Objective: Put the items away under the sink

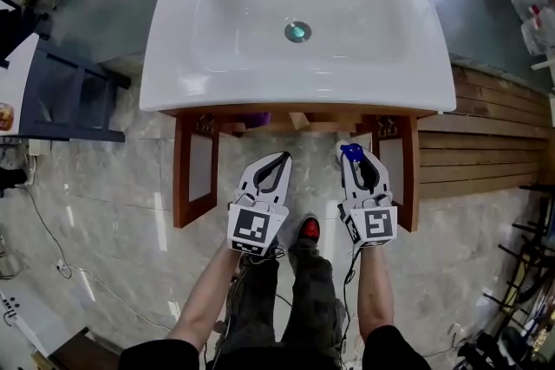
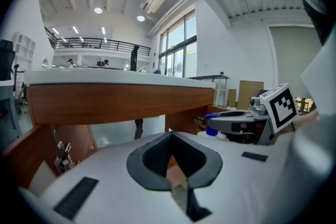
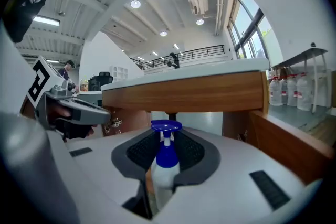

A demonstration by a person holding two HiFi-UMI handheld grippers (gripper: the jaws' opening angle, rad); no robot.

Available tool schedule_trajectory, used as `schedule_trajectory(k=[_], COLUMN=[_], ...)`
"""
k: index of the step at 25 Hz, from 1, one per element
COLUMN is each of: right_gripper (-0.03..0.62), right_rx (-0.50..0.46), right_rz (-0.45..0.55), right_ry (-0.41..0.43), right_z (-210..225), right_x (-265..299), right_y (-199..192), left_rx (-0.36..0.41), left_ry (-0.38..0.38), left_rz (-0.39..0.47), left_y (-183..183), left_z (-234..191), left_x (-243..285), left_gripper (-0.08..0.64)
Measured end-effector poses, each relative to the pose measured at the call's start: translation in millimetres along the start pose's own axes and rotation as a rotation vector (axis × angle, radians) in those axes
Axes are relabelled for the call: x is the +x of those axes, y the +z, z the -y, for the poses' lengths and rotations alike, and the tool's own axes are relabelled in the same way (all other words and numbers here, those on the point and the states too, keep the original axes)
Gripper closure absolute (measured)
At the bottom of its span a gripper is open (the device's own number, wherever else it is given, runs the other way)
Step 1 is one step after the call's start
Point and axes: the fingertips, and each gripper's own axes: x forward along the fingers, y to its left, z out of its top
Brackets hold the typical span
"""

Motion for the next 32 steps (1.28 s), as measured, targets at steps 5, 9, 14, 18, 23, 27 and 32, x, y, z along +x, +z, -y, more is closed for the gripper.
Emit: schedule_trajectory(k=[5, 9, 14, 18, 23, 27, 32], right_gripper=[0.491, 0.489, 0.491, 0.491, 0.491, 0.491, 0.491], right_rx=[-0.014, -0.021, -0.03, -0.035, -0.049, -0.051, -0.063], right_rz=[0.02, 0.029, 0.048, 0.055, 0.078, 0.083, 0.083], right_ry=[0.009, 0.017, 0.025, 0.025, 0.031, 0.031, 0.029], right_z=[2.8, 2.7, 3.1, 4.6, 7.1, 9.9, 12.8], right_x=[22.6, 39.8, 60.2, 73.7, 92.6, 106.6, 120.1], right_y=[-27.6, -42.4, -47.9, -50.4, -48.3, -51.0, -55.2], left_rx=[-0.005, -0.01, -0.019, -0.02, -0.022, -0.024, -0.026], left_ry=[0.016, 0.022, 0.042, 0.049, 0.055, 0.061, 0.059], left_rz=[0.005, 0.012, 0.026, 0.032, 0.045, 0.046, 0.049], left_y=[-33.4, -49.4, -56.9, -60.3, -61.8, -66.5, -69.4], left_z=[-12.4, -21.4, -37.4, -45.9, -55.3, -62.9, -69.5], left_x=[17.9, 28.4, 36.1, 39.3, 47.1, 52.5, 57.2], left_gripper=[0.554, 0.552, 0.552, 0.552, 0.552, 0.552, 0.552])
